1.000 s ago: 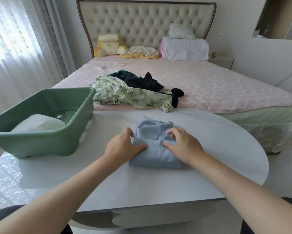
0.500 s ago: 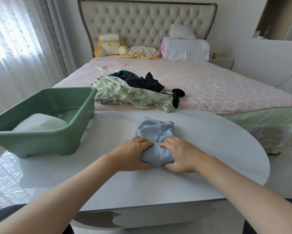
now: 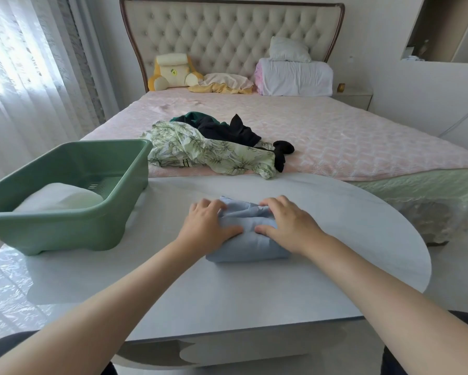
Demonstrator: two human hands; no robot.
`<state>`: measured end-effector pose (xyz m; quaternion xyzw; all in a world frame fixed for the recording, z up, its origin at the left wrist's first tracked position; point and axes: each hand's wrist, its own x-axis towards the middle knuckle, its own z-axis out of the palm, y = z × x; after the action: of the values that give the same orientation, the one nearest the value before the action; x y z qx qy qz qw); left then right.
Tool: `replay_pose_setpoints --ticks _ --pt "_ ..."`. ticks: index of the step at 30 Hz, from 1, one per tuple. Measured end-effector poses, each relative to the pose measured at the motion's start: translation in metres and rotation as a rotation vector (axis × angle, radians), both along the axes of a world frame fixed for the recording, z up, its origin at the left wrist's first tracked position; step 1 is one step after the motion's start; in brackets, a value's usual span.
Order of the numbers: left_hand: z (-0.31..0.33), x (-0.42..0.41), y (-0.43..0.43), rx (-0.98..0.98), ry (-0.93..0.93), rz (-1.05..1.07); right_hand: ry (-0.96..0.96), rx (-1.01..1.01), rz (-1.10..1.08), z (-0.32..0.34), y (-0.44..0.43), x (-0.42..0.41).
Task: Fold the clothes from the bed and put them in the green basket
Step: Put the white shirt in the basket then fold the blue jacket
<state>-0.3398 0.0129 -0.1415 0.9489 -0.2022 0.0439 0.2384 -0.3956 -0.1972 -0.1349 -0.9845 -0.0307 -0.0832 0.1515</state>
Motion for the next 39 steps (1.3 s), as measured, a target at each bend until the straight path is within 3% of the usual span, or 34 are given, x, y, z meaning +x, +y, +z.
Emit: replay_pose_setpoints --ticks 2,5,10,15,17,24,28,32,36,39 --pt "-0.005 0.002 -0.002 -0.053 -0.155 -0.154 -0.121 -0.018 0.062 0.003 0.003 0.005" --pt "-0.014 -0.003 -0.005 0.108 -0.288 -0.337 -0.229 -0.100 0.210 0.004 0.010 0.009" --pt "-0.008 -0.006 0.009 0.248 -0.090 -0.431 0.043 -0.128 0.214 0.002 0.018 0.007" --pt "-0.007 -0.006 0.008 0.292 -0.178 -0.376 0.141 -0.170 0.259 0.005 0.010 0.000" --pt "0.002 -0.006 0.009 0.291 -0.124 -0.374 0.169 -0.162 0.261 0.008 0.010 0.000" --pt "0.027 0.002 0.020 -0.042 0.253 -0.265 0.352 0.177 0.151 0.027 -0.009 -0.005" --pt "0.021 0.013 0.016 -0.112 0.262 -0.079 0.240 0.170 0.080 0.012 -0.007 0.010" --pt "0.010 0.017 0.007 -0.014 0.097 0.033 0.122 0.025 0.037 0.002 0.003 0.025" --pt "0.005 0.022 -0.003 -0.039 -0.164 -0.149 0.030 -0.156 -0.013 -0.006 0.009 0.041" --pt "0.006 0.023 -0.014 0.115 -0.182 -0.263 -0.160 -0.196 0.004 -0.009 0.012 0.051"
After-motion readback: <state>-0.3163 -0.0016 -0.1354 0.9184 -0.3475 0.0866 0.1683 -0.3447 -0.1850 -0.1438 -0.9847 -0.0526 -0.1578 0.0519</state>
